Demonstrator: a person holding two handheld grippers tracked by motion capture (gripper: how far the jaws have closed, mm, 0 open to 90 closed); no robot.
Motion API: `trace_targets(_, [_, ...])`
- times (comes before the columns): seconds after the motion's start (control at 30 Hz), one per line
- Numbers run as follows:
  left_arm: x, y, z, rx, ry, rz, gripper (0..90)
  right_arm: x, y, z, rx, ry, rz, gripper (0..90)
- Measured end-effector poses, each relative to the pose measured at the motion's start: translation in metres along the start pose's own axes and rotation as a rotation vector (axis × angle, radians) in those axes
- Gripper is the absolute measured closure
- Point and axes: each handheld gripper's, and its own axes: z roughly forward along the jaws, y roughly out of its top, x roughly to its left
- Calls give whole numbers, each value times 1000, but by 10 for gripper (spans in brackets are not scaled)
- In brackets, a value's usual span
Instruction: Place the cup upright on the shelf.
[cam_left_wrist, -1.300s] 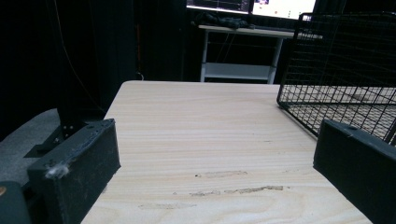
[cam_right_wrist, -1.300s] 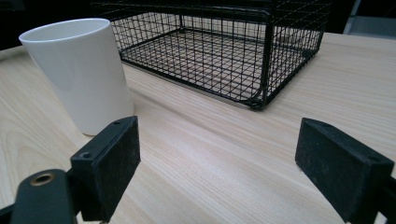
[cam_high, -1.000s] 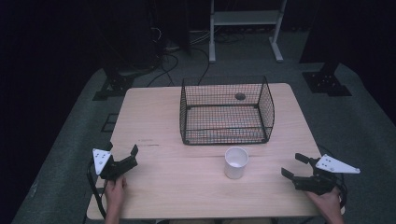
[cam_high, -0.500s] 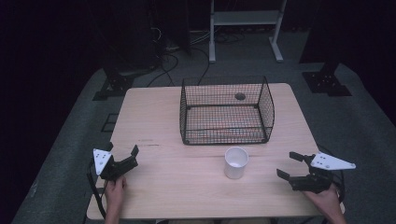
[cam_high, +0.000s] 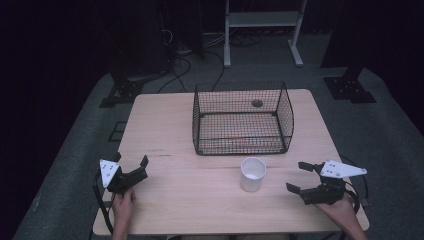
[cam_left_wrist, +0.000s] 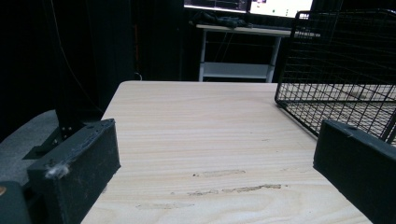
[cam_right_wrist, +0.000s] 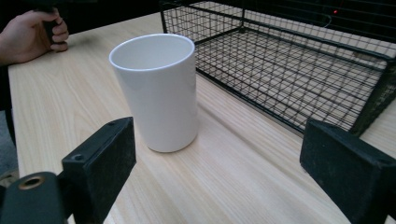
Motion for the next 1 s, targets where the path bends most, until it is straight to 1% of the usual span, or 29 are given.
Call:
trace_targets(0.13, [0, 0, 0, -1, 0, -2, 0, 3, 4, 5, 13, 15, -4, 84])
trace_targets(0.27, [0, 0, 0, -1, 0, -2, 0, 8, 10, 10, 17, 47, -12, 78])
trace_targets(0.43, [0, 0, 0, -1, 0, -4, 0, 15, 18, 18, 29, 70, -29, 54])
trace_targets(0.47, [1, 0, 0, 0, -1, -3, 0, 17, 21, 21, 33, 81, -36, 51])
trace_targets(0.53, [1, 0, 0, -1, -1, -3, 0, 19, 24, 25, 41, 89, -40, 34])
trace_targets(1.0, [1, 0, 0, -2, -1, -8, 0, 27, 33, 46, 85, 135, -59, 26])
